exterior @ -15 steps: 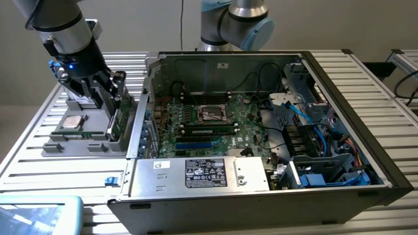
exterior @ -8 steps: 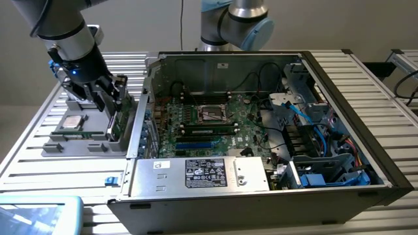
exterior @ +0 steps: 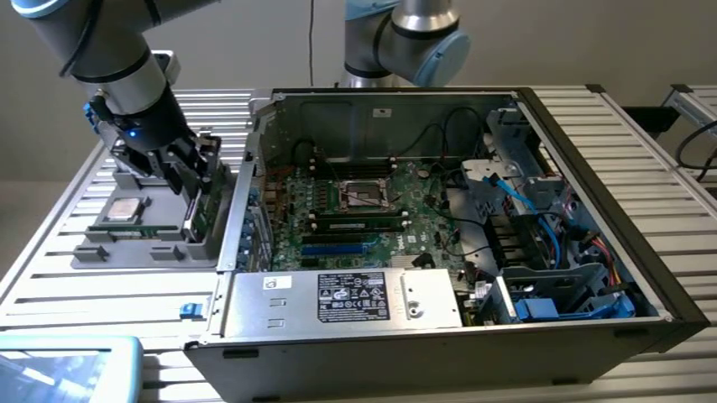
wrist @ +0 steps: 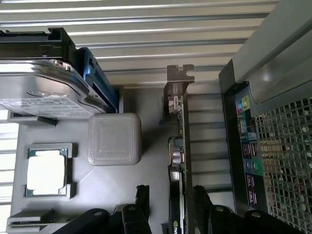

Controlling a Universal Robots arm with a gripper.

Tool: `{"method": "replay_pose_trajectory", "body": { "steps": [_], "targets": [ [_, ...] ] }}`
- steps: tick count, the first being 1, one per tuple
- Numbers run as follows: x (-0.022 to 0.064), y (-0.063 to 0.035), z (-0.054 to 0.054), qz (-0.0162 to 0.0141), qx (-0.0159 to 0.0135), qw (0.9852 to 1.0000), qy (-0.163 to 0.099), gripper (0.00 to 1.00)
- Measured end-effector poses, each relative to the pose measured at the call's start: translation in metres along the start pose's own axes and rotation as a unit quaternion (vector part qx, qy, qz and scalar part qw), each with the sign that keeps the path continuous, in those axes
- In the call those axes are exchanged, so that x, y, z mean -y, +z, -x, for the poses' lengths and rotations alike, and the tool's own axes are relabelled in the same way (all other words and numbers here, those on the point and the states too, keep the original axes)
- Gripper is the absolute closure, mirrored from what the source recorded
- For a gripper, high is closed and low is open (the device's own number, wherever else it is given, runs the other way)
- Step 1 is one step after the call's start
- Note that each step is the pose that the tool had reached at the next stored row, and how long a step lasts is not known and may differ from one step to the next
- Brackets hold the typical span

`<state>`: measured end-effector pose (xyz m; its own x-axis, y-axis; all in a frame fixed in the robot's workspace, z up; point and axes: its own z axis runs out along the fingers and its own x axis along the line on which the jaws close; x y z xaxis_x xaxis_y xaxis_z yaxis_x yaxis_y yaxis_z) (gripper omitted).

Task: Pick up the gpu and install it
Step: 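Pick up the gpu and move the gpu toward the slot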

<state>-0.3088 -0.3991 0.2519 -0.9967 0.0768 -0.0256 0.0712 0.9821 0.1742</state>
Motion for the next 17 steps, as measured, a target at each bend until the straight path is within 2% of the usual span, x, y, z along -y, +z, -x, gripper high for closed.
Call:
{"method": "replay_pose_trajectory", "body": {
  "steps": [6, 11, 17],
  "targets": [
    [0.0019, 0.0106, 0.0, 0.0012, 0.0, 1.0, 0.001, 0.51],
    [0.0025, 0.0134, 0.0, 0.0014, 0.0, 1.0, 0.001, 0.51],
    [0.0033, 0.0185, 0.001, 0.0015, 0.0017, 1.0, 0.0, 0.51]
  ]
}}
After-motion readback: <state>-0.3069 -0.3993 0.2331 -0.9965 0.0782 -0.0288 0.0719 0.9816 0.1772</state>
